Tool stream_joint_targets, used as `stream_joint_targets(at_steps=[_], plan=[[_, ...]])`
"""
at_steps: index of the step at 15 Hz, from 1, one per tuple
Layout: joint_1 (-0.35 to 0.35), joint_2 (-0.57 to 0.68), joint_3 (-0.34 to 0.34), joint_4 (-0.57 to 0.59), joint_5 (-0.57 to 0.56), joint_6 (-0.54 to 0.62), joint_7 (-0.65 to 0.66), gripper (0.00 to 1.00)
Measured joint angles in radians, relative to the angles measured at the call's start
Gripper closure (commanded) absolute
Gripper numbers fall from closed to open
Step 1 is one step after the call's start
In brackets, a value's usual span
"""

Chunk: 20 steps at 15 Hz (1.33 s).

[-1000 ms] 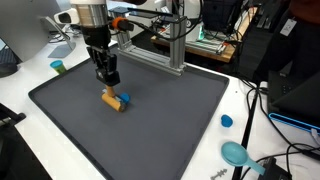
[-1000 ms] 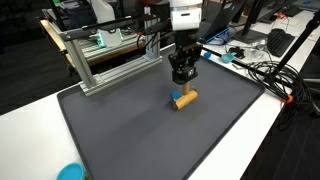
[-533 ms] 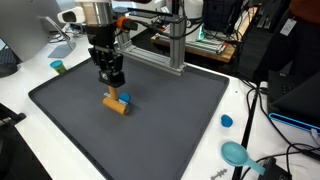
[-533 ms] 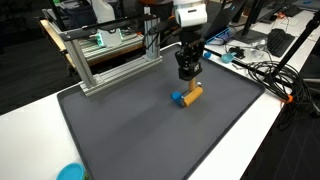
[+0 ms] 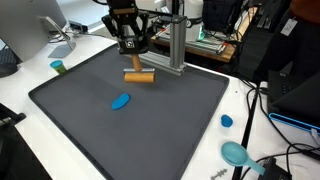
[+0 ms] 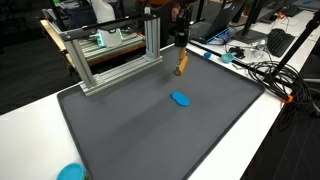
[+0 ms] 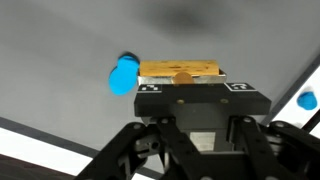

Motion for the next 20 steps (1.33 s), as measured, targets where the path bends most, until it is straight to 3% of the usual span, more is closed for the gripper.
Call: stream_joint_targets(at_steps=[4,5,8,9,15,20], plan=[[0.009,-0.007,0.001,0.019,-0.007,-0.132,-0.182,0.78],[0.012,-0.004,0.001,0.029,-0.011,-0.151,-0.203,0.53],[0.014,0.004,-0.001,0.030,-0.011,-0.153,-0.204,0.53],[0.014,0.006,-0.001,0.030,-0.011,-0.153,-0.204,0.78],[0.027,0.006,0.000,0.039,-0.087,-0.050,-0.256,0.78],[0.030,-0.002,-0.001,0.083,-0.135,-0.073,-0.482,0.78]])
